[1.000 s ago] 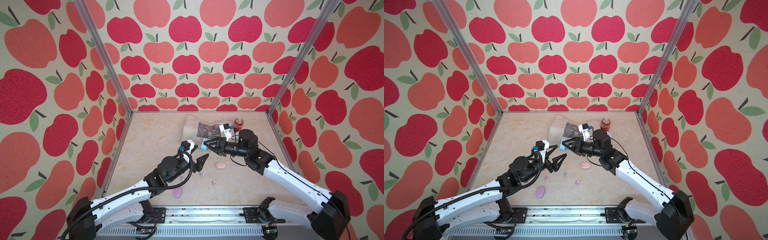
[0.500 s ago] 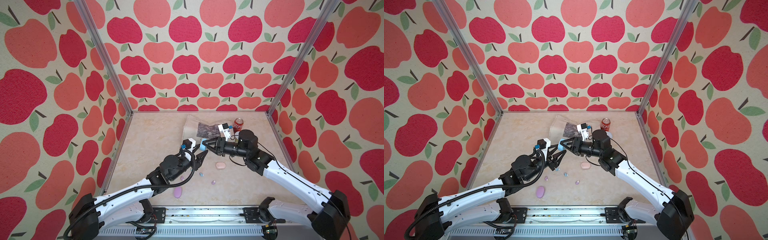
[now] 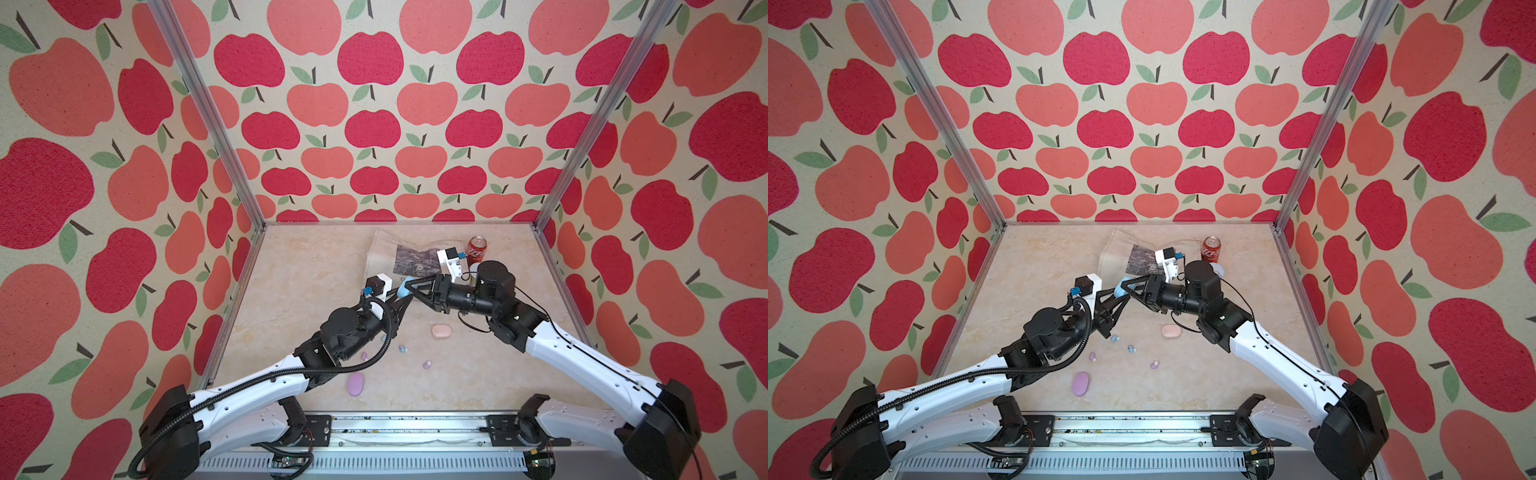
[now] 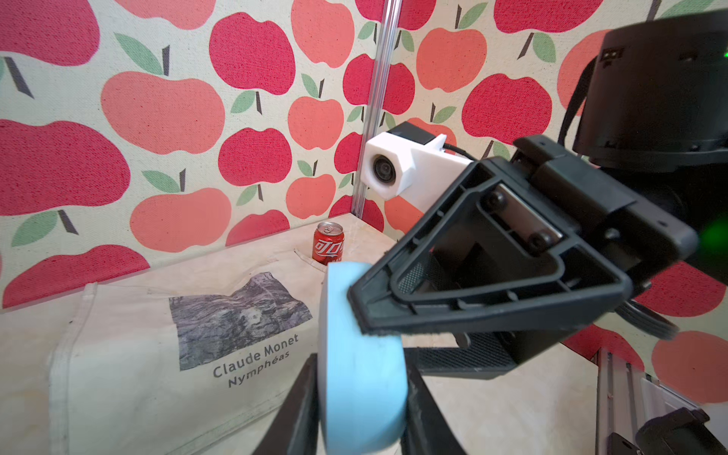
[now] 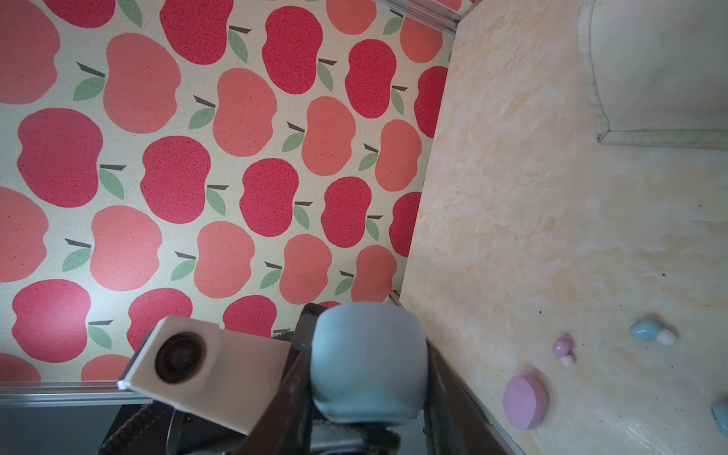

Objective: Insert wireless bluetooth earbuds into charging case
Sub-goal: Pass the charging case.

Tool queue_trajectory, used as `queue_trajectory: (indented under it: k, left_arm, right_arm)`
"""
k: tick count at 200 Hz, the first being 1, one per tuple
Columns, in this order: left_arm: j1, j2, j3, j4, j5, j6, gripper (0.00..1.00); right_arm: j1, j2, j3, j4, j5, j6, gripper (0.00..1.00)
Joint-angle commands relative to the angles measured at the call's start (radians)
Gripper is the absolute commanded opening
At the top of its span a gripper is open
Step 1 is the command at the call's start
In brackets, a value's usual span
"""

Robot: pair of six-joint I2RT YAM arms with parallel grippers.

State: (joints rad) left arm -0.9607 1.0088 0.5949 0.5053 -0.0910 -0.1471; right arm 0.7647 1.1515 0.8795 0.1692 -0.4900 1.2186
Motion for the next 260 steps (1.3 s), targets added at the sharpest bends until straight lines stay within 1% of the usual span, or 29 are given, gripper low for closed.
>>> queue_trajectory:
  k: [1,30,58,73,96,127,143,155,169,178,196,260]
  left_arm:
    - [-0.007,0.008,0.045,0.017,0.025,0.000,0.23]
    - [-0.006,-0.001,0.046,0.002,0.028,0.017,0.16]
    - [0.009,-0.044,0.046,-0.063,0.055,0.057,0.13]
    - [0.029,-0.081,0.050,-0.128,0.097,0.082,0.12]
    - [0.065,-0.151,0.064,-0.254,0.194,0.134,0.12]
    - [0.093,-0.216,0.109,-0.424,0.281,0.261,0.11]
    - [0.097,-0.228,0.139,-0.494,0.307,0.331,0.11]
    - [0.097,-0.228,0.163,-0.538,0.315,0.374,0.11]
    - [0.097,-0.226,0.182,-0.559,0.314,0.394,0.11]
    - [0.097,-0.226,0.190,-0.556,0.310,0.396,0.11]
    - [0.094,-0.223,0.194,-0.536,0.308,0.394,0.11]
    - [0.080,-0.173,0.201,-0.475,0.312,0.380,0.10]
  right_arm:
    - [0.009,0.002,-0.014,0.038,-0.037,0.005,0.26]
    - [0.005,0.004,-0.011,0.033,-0.051,0.001,0.34]
    - [-0.036,-0.006,0.005,0.004,-0.115,-0.012,0.49]
    - [-0.077,-0.010,0.022,-0.020,-0.193,-0.025,0.56]
    - [-0.143,0.001,0.073,-0.089,-0.359,-0.072,0.64]
    - [-0.209,0.038,0.135,-0.137,-0.596,-0.108,0.68]
    - [-0.220,0.057,0.161,-0.138,-0.679,-0.120,0.69]
    - [-0.221,0.069,0.184,-0.168,-0.716,-0.155,0.71]
    - [-0.220,0.077,0.202,-0.233,-0.717,-0.206,0.74]
    - [-0.219,0.081,0.211,-0.280,-0.706,-0.244,0.74]
    - [-0.211,0.085,0.214,-0.318,-0.685,-0.278,0.74]
    - [-0.154,0.120,0.226,-0.284,-0.637,-0.279,0.73]
